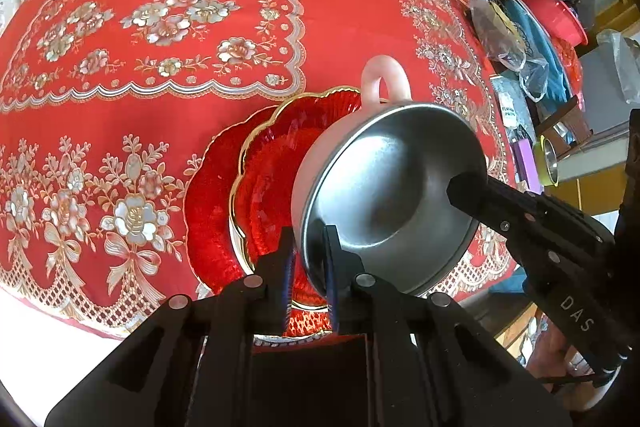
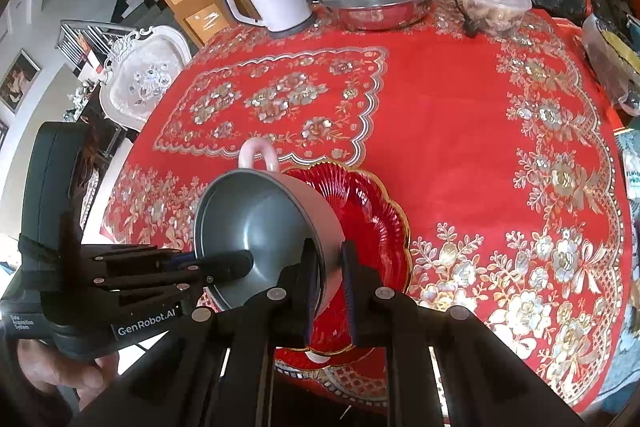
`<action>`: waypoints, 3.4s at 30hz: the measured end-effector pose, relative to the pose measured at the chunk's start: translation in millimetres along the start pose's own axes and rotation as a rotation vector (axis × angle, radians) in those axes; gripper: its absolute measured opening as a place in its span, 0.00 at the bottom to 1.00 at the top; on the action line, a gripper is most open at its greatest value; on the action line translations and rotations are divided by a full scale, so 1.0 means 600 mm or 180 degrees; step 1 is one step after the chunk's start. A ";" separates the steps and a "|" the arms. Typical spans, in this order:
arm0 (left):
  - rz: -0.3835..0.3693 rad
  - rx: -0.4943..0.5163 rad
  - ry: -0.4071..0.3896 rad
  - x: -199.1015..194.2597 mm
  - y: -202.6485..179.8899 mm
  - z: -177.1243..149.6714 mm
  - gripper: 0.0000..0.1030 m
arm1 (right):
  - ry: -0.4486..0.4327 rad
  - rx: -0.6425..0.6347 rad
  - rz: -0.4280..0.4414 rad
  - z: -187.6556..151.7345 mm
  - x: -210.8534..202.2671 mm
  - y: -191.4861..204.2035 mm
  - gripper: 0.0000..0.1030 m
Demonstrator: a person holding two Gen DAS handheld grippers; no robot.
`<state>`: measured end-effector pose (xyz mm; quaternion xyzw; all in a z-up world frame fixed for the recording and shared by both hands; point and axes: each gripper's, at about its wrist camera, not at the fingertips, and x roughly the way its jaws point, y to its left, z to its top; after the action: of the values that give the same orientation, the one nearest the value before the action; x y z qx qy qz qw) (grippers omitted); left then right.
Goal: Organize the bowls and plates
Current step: 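Position the steel bowl above the red glass bowl with both tools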
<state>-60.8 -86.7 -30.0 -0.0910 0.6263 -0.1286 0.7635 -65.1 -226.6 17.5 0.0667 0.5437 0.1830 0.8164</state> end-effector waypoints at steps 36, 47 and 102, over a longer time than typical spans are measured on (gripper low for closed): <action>-0.0012 -0.0081 0.0163 0.040 0.013 0.007 0.11 | 0.0218 0.0100 -0.0004 -0.007 0.046 -0.021 0.12; 0.0006 -0.0103 0.0259 0.064 0.017 0.010 0.11 | 0.0322 0.0173 0.0019 -0.010 0.068 -0.035 0.12; 0.0035 -0.0126 0.0127 0.052 0.015 0.002 0.23 | 0.0007 0.0232 0.0042 -0.028 0.034 -0.041 0.20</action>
<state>-53.4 -88.1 -61.7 -0.1001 0.6443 -0.1137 0.7496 -67.7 -243.5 -14.2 0.0999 0.5504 0.1685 0.8116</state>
